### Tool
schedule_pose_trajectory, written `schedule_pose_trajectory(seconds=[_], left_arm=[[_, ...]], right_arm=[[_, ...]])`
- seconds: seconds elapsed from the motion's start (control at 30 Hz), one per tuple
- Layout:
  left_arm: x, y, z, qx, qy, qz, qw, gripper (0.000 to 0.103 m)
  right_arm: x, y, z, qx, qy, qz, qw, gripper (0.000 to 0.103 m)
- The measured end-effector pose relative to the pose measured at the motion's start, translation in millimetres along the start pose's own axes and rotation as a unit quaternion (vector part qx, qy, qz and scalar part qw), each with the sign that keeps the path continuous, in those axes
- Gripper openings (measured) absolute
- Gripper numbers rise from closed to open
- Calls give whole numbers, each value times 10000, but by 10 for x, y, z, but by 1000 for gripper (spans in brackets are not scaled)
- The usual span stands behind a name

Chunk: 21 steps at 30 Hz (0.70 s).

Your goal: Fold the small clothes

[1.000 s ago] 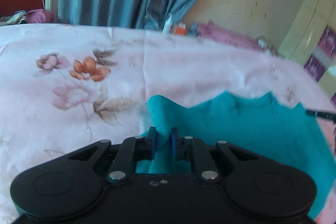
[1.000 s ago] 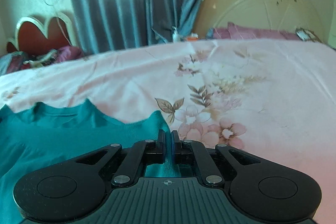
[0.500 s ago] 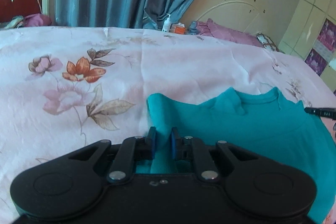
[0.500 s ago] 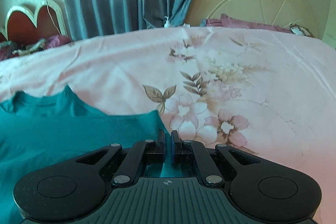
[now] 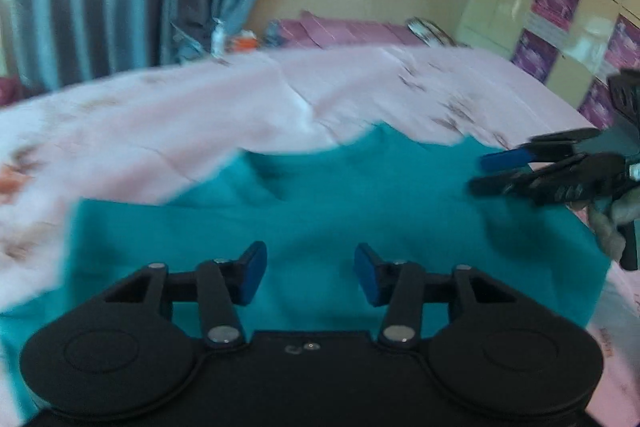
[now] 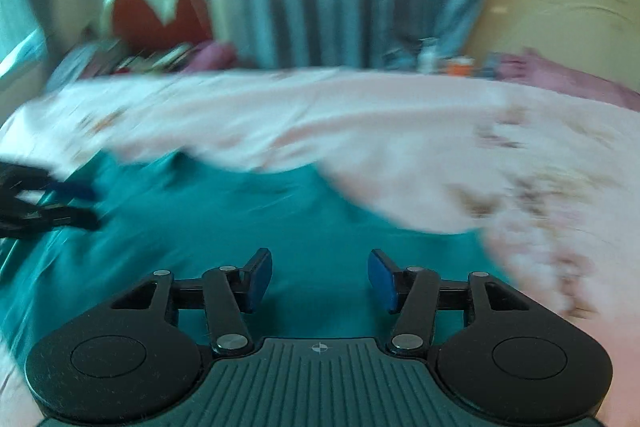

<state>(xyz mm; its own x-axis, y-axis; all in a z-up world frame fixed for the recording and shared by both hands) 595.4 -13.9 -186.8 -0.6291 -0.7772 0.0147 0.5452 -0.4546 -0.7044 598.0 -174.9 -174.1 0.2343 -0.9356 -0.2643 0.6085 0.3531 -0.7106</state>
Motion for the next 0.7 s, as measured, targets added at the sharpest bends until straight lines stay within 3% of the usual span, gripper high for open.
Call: schedule_pose_trajectory(seconds=[0.03,0.07,0.23,0.43,0.57,0.7], left_arm=[[79,60,-33,-93,-5,-58,9999,43],[115,105,-72,-165,-9,-37,9999,44],[20,290,-27,-22,-120,406,9991,50],[-30,372,67,-73,-93,628,9980,52],[77,-113,-45,241,96,748,9969,57],[9,-811,-514,369,64,1211,9919,57]], right_arm=[[-55,60,-74,-207,-116,-122,9996,37],[-84,97,-131,-306,-135,-201,9992,32],[26,344,54,46,573,-340,9978,32],[54,300,155,96,544,-409,9976,32],[136,-250,14,453,653,-315,9963,32],[419,-914,-423,643,841,-553,9928,33]])
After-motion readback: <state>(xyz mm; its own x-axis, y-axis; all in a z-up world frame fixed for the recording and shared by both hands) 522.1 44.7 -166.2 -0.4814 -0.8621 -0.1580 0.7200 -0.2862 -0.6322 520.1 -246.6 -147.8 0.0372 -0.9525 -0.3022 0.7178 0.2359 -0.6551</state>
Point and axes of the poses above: each gripper's, at about its wrist camera, not at the fingertips, and y roughly the way its jaws point, x to its right, z to its top, the point moved 10 cm from there along y, roughly the way its jaws point, and after that the axes turned 12 degrees about y, right-handed, at the moved point
